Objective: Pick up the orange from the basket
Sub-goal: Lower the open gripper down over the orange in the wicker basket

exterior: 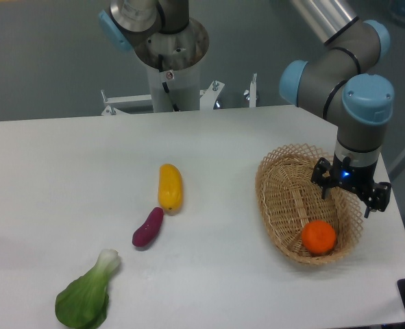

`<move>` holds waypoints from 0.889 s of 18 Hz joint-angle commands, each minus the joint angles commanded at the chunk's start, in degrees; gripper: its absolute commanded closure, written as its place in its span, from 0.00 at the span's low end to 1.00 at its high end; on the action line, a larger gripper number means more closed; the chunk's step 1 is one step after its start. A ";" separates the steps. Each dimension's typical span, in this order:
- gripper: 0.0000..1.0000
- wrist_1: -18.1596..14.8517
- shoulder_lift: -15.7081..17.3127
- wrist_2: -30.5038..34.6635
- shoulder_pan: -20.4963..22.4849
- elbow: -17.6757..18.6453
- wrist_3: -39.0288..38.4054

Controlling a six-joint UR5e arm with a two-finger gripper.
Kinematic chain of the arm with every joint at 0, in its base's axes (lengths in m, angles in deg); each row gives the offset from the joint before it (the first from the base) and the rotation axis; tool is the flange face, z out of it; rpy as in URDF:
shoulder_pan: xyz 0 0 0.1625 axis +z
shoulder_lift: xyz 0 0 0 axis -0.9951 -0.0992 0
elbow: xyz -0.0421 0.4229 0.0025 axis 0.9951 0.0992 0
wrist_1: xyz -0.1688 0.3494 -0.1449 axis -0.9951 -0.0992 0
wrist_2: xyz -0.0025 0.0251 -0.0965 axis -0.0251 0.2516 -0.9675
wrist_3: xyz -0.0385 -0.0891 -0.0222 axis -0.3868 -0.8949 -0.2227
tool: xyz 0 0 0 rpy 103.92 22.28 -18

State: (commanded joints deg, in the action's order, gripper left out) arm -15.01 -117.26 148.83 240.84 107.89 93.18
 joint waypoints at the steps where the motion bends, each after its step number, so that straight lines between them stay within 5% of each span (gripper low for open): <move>1: 0.00 0.00 -0.09 0.09 -0.18 0.09 -0.35; 12: 0.00 2.19 -2.63 0.00 -2.28 0.09 -23.71; 16: 0.00 6.40 -5.01 0.17 -4.39 0.09 -33.99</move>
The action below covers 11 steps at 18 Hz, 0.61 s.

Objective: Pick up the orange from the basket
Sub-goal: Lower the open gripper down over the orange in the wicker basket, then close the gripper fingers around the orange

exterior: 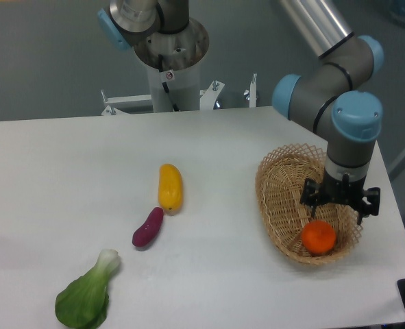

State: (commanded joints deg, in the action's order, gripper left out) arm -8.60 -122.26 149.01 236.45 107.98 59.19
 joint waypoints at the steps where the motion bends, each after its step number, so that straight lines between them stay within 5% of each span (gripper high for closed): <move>1: 0.00 0.45 -0.18 0.00 0.00 -0.26 -1.50; 11: 0.00 0.45 -1.93 1.58 0.00 0.26 -3.80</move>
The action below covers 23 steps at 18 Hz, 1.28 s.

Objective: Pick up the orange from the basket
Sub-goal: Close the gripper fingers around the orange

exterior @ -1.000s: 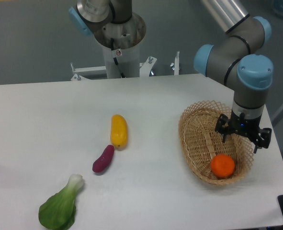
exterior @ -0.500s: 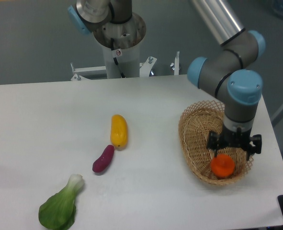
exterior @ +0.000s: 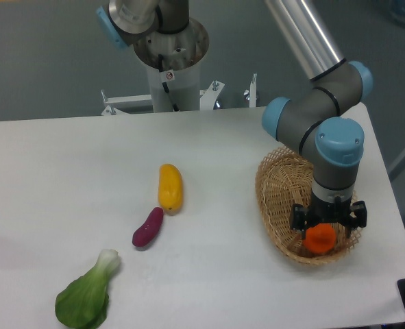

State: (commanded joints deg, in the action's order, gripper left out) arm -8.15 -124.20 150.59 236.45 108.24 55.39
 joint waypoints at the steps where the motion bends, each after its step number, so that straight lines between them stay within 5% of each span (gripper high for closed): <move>1: 0.00 0.00 -0.35 0.09 0.00 0.09 -0.96; 19: 0.00 1.05 -1.93 0.35 -0.44 0.97 -3.96; 23: 0.15 3.25 -1.85 0.44 -0.70 2.02 -3.87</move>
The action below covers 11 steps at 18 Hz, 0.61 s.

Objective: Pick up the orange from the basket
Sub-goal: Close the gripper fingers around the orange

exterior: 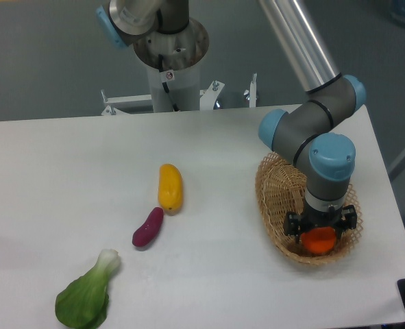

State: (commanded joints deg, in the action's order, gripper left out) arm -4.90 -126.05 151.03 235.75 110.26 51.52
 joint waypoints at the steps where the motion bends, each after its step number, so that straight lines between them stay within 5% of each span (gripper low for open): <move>1: 0.20 0.00 0.09 0.00 0.00 0.00 0.09; 5: 0.37 0.00 0.35 0.00 0.00 0.00 0.44; 11: 0.45 0.09 1.23 -0.17 0.17 -1.14 0.97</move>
State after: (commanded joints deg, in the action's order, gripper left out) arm -4.81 -124.82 150.85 235.92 109.12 52.48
